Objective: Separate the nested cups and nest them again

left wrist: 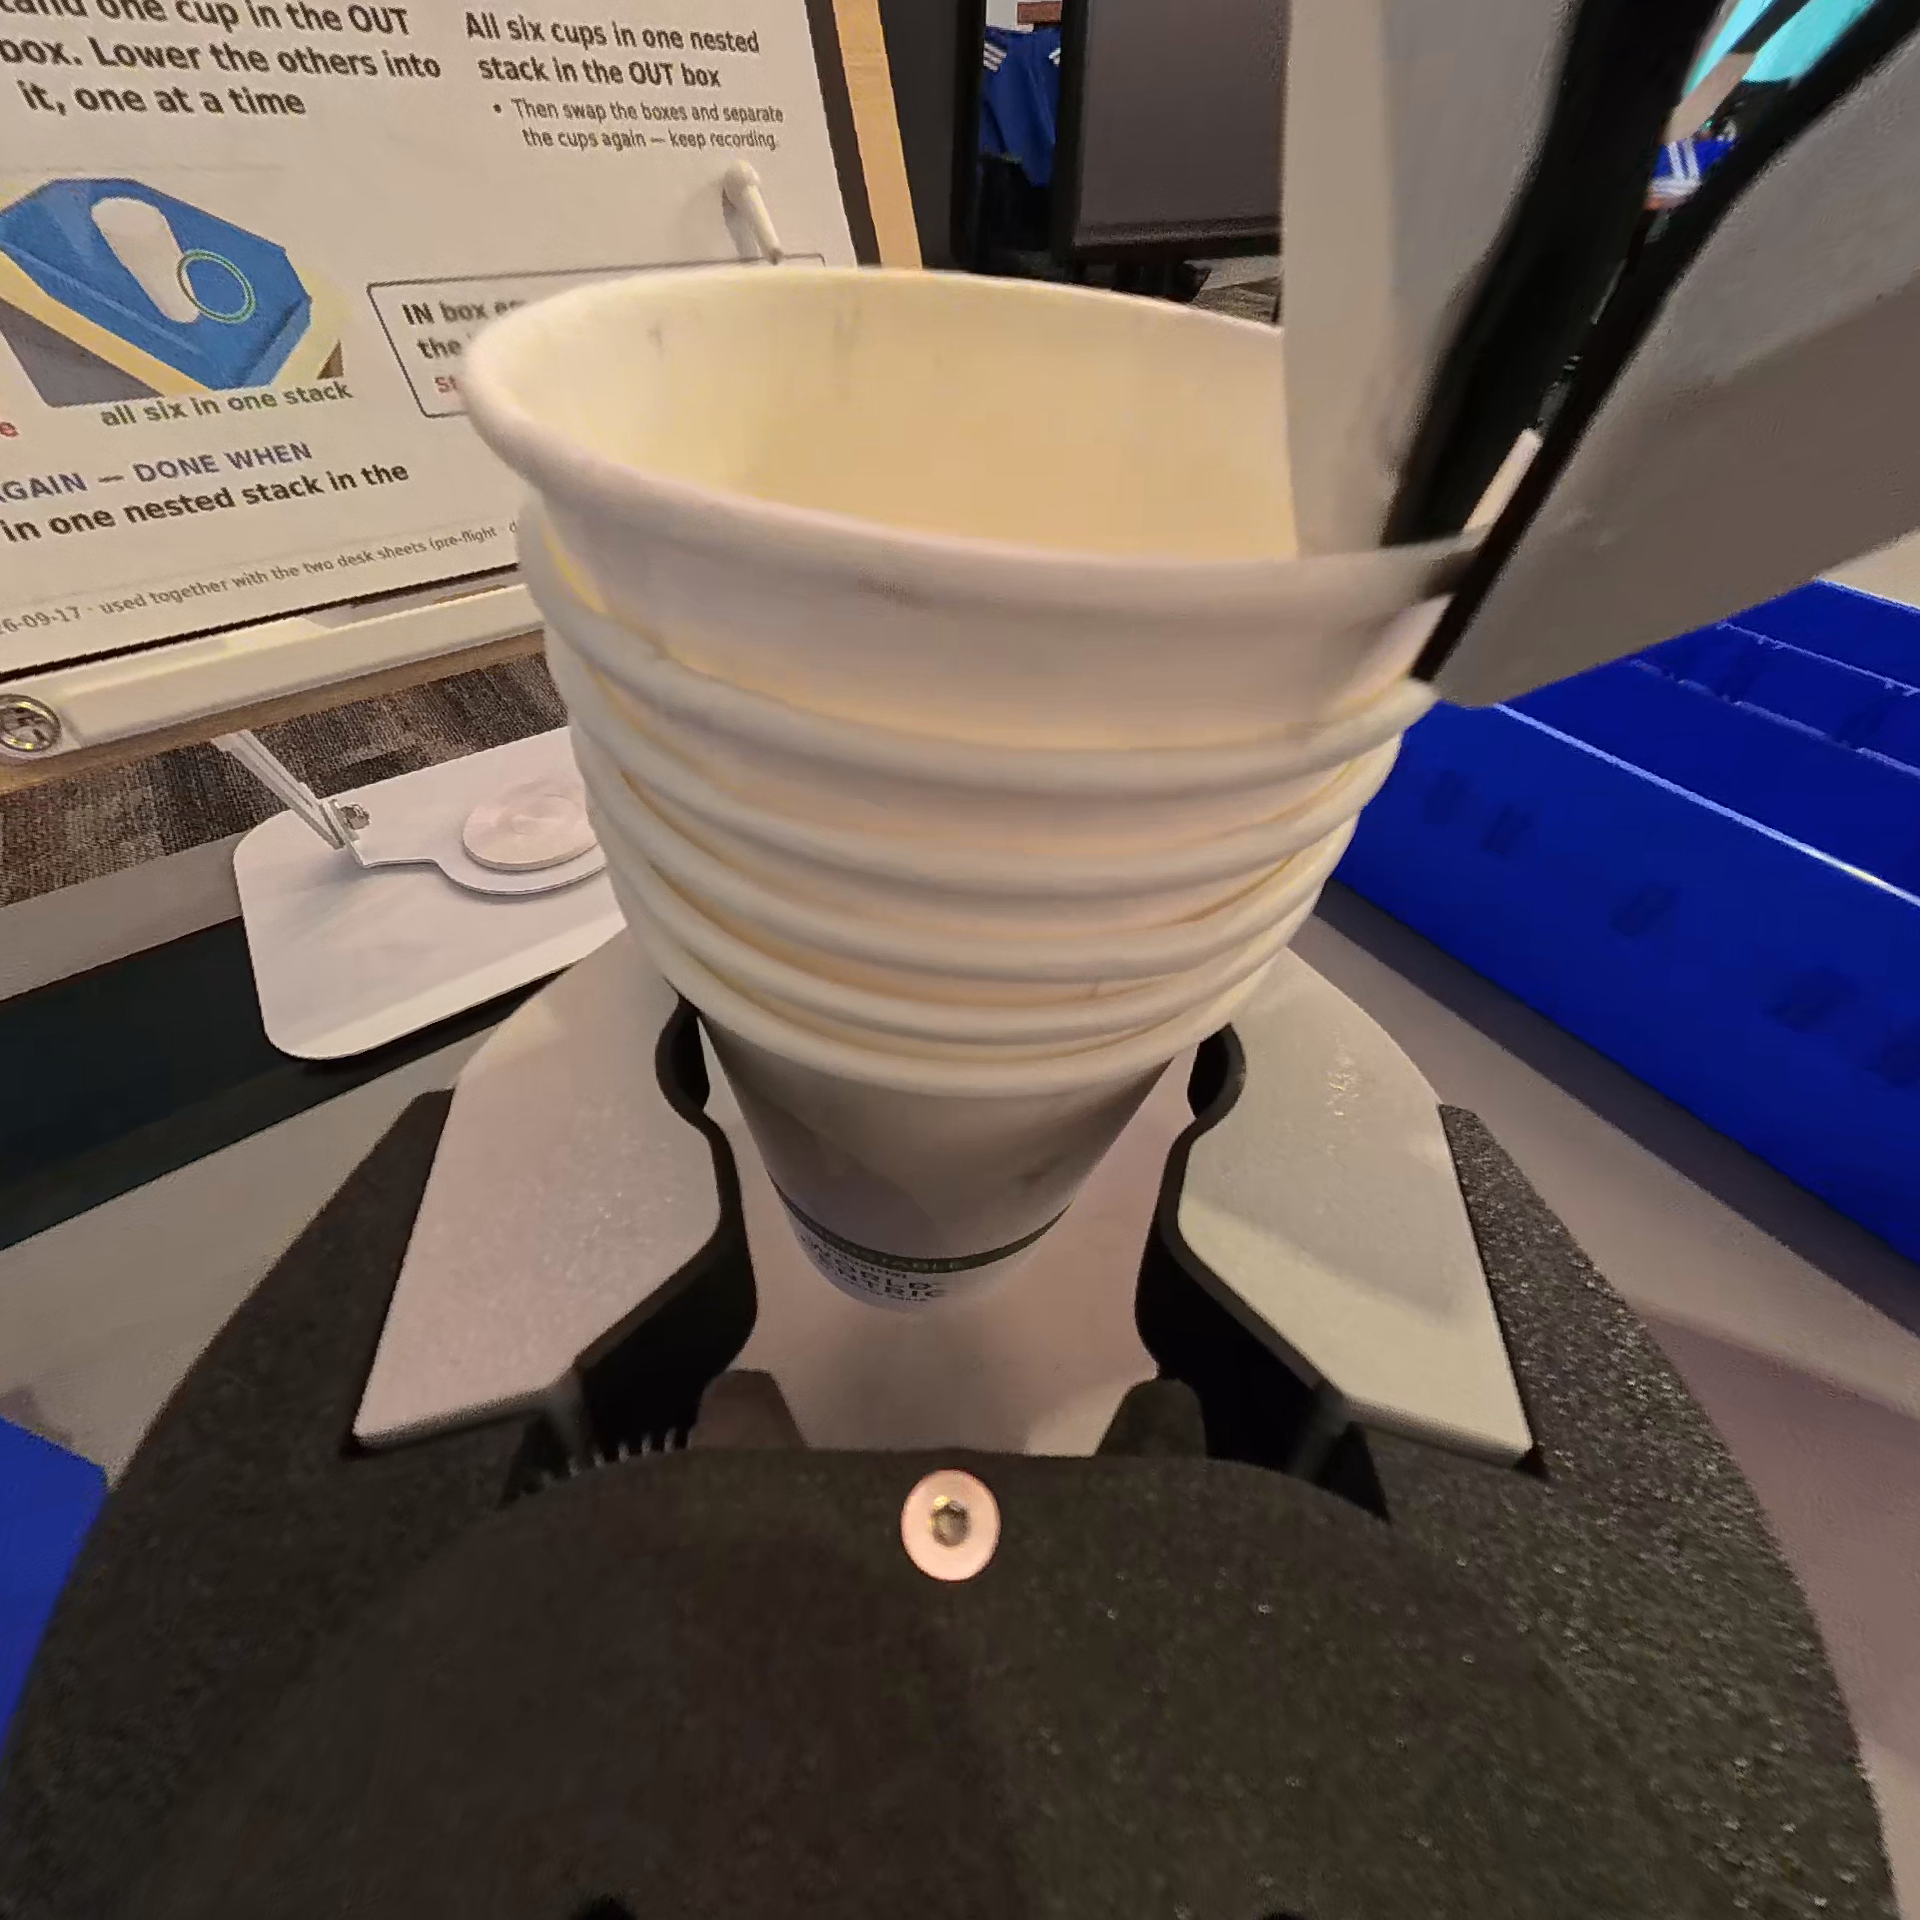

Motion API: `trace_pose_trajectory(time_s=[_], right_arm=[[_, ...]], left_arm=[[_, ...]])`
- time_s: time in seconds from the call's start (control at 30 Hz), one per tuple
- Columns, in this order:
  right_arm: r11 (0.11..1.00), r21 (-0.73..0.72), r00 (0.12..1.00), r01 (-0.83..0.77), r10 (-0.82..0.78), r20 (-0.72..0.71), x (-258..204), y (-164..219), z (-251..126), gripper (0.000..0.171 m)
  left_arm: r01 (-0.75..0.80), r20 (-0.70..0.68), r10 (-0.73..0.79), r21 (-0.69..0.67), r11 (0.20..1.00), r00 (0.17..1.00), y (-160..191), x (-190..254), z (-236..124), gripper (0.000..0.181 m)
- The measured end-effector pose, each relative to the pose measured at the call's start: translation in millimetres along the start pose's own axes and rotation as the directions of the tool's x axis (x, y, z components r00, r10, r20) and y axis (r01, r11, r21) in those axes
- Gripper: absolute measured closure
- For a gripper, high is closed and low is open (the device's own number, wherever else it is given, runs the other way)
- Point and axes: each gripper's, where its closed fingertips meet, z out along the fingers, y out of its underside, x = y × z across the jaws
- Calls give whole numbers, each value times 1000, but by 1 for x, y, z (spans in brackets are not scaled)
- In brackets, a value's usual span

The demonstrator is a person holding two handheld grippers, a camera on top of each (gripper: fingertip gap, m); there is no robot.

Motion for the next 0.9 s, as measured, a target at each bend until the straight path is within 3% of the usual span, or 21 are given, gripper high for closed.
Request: trace_pose_trajectory(time_s=[0.33,0.67,0.8,0.9], right_arm=[[1000,14,999,7,-7,-39,4,-5,-20,168],[993,111,990,-41,55,-130,13,-7,-85,168],[985,127,972,-120,142,-187,15,23,-119,168],[961,97,930,-261,277,-243,20,80,-137,168]], left_arm=[[6,-3,-6,-16,1000,1000,5,-1,3,89],[-3,-18,3,-25,1000,1000,10,3,6,89],[-4,-21,3,-33,999,1000,13,3,8,89],[-3,-27,3,-25,1000,1000,10,4,7,89]])
